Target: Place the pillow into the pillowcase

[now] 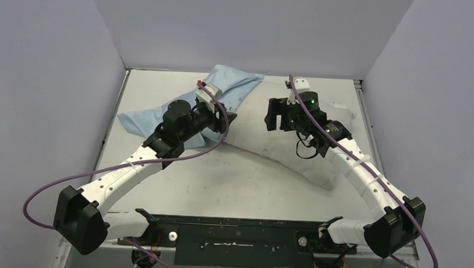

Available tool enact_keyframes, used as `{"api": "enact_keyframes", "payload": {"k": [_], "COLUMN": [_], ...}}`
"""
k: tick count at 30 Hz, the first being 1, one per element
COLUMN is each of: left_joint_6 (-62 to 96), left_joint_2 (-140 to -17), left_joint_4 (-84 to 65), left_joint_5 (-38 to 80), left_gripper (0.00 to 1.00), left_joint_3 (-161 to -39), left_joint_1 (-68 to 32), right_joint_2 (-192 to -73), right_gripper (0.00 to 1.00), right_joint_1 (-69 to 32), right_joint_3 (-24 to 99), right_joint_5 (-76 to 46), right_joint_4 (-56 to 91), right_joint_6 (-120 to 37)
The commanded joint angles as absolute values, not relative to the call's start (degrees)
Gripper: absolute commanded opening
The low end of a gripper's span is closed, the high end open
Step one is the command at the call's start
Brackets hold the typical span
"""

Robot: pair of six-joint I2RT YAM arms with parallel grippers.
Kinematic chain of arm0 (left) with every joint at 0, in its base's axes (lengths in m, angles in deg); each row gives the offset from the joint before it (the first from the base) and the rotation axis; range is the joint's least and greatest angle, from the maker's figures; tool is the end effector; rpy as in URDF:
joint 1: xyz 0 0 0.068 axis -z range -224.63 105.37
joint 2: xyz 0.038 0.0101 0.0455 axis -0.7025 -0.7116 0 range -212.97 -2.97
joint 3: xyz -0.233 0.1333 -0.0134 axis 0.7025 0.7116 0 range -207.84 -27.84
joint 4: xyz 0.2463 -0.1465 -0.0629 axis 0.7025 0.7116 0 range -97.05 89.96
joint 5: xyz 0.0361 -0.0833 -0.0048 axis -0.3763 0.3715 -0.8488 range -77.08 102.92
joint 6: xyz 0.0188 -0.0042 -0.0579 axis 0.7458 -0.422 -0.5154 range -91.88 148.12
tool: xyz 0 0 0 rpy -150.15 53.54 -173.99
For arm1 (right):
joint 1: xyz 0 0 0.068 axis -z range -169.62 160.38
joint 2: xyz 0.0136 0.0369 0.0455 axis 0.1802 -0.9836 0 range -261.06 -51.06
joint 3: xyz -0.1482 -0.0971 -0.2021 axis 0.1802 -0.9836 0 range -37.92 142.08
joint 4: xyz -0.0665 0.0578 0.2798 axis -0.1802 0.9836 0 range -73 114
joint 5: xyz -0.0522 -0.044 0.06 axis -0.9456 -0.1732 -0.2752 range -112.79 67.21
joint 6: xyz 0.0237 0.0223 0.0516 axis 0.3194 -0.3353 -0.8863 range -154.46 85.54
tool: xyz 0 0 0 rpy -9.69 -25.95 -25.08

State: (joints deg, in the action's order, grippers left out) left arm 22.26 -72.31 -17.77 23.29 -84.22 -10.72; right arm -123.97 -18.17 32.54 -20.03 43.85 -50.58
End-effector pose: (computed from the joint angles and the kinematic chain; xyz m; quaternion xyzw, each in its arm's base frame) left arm 0.2712 -0.1923 0.3478 0.2347 0.6813 -0.2960 0.6270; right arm 0.2880 0.1592 0.3513 -0.1055 0.8563 0.2112 0.4593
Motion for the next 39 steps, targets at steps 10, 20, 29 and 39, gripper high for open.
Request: {"api": "enact_keyframes", "payload": {"k": [10,20,29,39], "left_joint_6": [29.63,33.45,33.45,23.04], "left_joint_2": [-87.39,-92.98,-90.75,-92.45], "left_joint_4": [-21.28,-24.77,-19.63,-21.28], "left_joint_5": [5.08,7.26,9.17,7.56], "left_gripper": [0.57,0.17,0.00,0.00], "left_joint_3": [-84.76,-88.39,-97.61,-89.53], "left_joint_1": [-9.57,-8.62,1.01,5.32], "right_joint_2": [-116.29,-112.73,-110.27,-107.89], "right_gripper": [1.00,0.99,0.82,0.77], "right_joint_1": [-1.15,10.02,6.93,-1.82], "right_joint_3": [21.23,4.78,-3.22,-6.67], "right_joint_5": [-26.66,-13.37,-2.20,-9.06], "right_joint_4": [38.37,27.03,12.88,10.89], "right_joint_6": [-60.57,-68.50,-78.97,-82.09]}}
